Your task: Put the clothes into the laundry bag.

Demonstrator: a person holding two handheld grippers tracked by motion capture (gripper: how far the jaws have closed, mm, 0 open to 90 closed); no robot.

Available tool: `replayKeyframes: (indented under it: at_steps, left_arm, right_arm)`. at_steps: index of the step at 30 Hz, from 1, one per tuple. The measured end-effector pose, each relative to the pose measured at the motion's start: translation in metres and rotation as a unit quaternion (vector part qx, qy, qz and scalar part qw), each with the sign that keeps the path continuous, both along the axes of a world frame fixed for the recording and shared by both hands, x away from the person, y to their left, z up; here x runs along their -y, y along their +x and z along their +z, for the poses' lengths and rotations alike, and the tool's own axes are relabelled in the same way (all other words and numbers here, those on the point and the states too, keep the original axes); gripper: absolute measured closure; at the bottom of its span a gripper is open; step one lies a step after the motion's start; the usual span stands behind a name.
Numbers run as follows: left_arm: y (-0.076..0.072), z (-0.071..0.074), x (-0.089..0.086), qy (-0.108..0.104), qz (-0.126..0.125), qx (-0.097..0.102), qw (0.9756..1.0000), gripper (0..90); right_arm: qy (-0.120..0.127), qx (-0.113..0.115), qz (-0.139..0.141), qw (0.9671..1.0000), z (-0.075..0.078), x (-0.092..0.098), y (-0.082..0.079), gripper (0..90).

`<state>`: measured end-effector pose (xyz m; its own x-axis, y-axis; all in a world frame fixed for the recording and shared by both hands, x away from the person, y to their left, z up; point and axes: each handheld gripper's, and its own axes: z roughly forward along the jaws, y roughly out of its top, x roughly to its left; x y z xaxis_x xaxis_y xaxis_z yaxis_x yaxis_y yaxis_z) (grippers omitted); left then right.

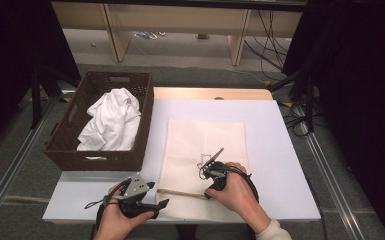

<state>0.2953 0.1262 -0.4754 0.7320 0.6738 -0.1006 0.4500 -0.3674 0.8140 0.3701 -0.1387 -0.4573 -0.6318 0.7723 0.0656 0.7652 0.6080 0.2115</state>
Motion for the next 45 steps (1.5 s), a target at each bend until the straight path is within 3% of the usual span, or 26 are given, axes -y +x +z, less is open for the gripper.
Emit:
replayKeyframes:
  at_steps: [4, 6, 8, 9, 12, 17, 18, 19, 21, 22, 27, 29, 31, 35, 36, 45]
  left_arm:
    - [0.0007, 0.001, -0.0011, -0.002, -0.002, -0.003, 1.0, 26.2]
    - [0.0003, 0.0005, 0.0002, -0.013, 0.003, -0.005, 0.9999, 26.2]
    - [0.0003, 0.001, -0.0001, -0.007, 0.003, -0.001, 1.0, 26.3]
    - [-0.0002, 0.0005, 0.0016, -0.02, 0.005, -0.002, 0.9998, 26.3]
    - [0.0009, 0.0007, -0.0004, -0.007, 0.001, -0.001, 1.0, 26.3]
    - [-0.0003, 0.0006, 0.0017, -0.022, 0.008, -0.002, 0.9997, 26.4]
    - [-0.0003, 0.0006, 0.0017, -0.022, 0.008, -0.002, 0.9997, 26.3]
    - [0.0007, 0.001, -0.0001, -0.007, 0.004, 0.001, 1.0, 26.4]
    - [0.0006, 0.0008, 0.0002, -0.01, 0.005, 0.0, 0.9999, 26.4]
    - [-0.0002, 0.0005, 0.0017, -0.023, 0.008, -0.002, 0.9997, 26.4]
    - [-0.0002, 0.0003, 0.0017, -0.023, 0.009, -0.001, 0.9997, 26.4]
    - [0.0007, 0.0008, -0.0001, -0.007, 0.004, 0.001, 1.0, 26.5]
    - [-0.0002, 0.0003, 0.0017, -0.023, 0.009, -0.001, 0.9997, 26.5]
    - [-0.0002, 0.0004, 0.0014, -0.022, 0.009, 0.0, 0.9997, 26.7]
    - [-0.0002, 0.0005, 0.0014, -0.022, 0.009, 0.0, 0.9997, 26.7]
    - [0.0003, 0.0006, 0.0006, -0.021, 0.007, 0.003, 0.9998, 27.6]
  right_arm:
    - [-0.002, -0.003, 0.001, 1.0, 0.001, 0.0009, 0.0015, 53.0]
    - [-0.004, -0.002, 0.0, 1.0, 0.0013, 0.0016, 0.0024, 58.8]
    - [-0.009, -0.003, -0.005, 0.9999, 0.0015, 0.0024, 0.0039, 62.8]
    - [-0.007, 0.0, 0.002, 1.0, 0.0014, 0.0037, 0.0045, 63.5]
    - [-0.006, 0.0, 0.003, 1.0, 0.001, 0.0042, 0.0049, 64.8]
    - [-0.006, 0.002, 0.002, 1.0, 0.0018, 0.0053, 0.0059, 68.4]
    - [-0.004, 0.002, 0.005, 1.0, 0.0015, 0.006, 0.0065, 69.2]
    - [-0.004, 0.004, 0.008, 1.0, 0.0013, 0.0066, 0.007, 69.8]
    - [-0.005, 0.005, 0.007, 1.0, 0.0013, 0.0065, 0.0071, 71.8]
    - [-0.007, 0.003, 0.001, 1.0, 0.0013, 0.0061, 0.007, 72.6]
    - [-0.009, 0.002, 0.004, 0.9999, 0.0019, 0.0066, 0.0077, 74.7]
    - [-0.011, 0.0, -0.002, 0.9999, 0.0026, 0.0061, 0.0073, 77.1]
    - [-0.008, 0.003, 0.005, 0.9999, 0.0021, 0.0073, 0.0085, 79.0]
    - [-0.007, -0.003, 0.0, 1.0, 0.0024, 0.0061, 0.008, 82.5]
    - [-0.007, 0.004, 0.009, 0.9999, 0.0017, 0.0066, 0.0088, 82.9]
    - [-0.002, -0.002, -0.008, 1.0, 0.0027, 0.0062, 0.0083, 87.3]
